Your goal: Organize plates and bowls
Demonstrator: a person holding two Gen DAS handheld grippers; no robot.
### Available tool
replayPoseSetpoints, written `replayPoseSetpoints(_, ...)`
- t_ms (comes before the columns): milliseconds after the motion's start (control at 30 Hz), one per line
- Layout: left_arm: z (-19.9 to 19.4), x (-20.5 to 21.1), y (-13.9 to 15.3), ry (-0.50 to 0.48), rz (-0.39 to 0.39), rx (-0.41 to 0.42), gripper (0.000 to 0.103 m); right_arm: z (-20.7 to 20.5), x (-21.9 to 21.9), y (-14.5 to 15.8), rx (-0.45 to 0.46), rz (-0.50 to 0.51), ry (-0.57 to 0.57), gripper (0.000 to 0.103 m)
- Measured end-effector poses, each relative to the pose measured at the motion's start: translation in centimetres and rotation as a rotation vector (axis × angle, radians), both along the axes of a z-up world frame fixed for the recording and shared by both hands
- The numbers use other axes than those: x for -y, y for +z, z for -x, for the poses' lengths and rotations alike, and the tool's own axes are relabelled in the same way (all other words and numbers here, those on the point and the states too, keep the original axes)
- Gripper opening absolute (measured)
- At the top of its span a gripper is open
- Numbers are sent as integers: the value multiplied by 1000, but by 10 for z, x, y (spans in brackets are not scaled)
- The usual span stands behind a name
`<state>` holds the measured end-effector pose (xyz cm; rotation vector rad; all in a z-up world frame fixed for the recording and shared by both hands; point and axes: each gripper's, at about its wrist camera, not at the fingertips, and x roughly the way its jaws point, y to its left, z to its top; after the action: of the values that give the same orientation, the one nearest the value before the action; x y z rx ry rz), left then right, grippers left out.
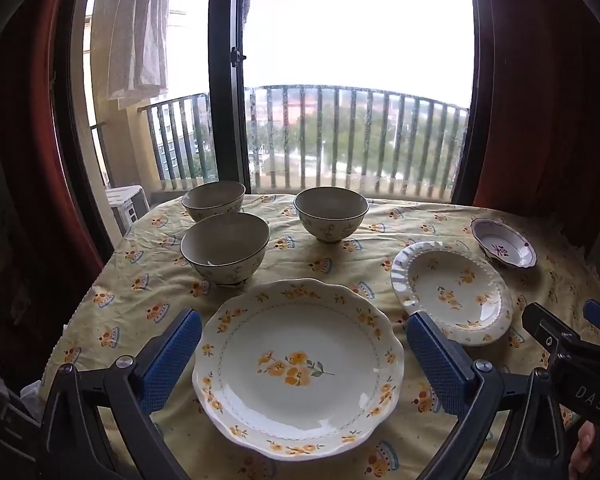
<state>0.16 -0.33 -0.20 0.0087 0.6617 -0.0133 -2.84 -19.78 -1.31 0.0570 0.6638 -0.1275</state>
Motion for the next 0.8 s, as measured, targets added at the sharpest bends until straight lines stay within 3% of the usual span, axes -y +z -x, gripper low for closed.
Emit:
replayPoseSetpoints(67, 8, 8, 5, 3, -15, 39, 103, 1, 3, 1, 9, -48, 2, 103)
replayPoseSetpoints(367, 13, 8, 3, 22, 32, 45, 103, 8, 4, 11, 29, 13, -14, 103)
replayPoseSetpoints(800, 17, 15, 1, -11, 25, 48, 103, 17, -1, 7, 28, 59, -16, 103)
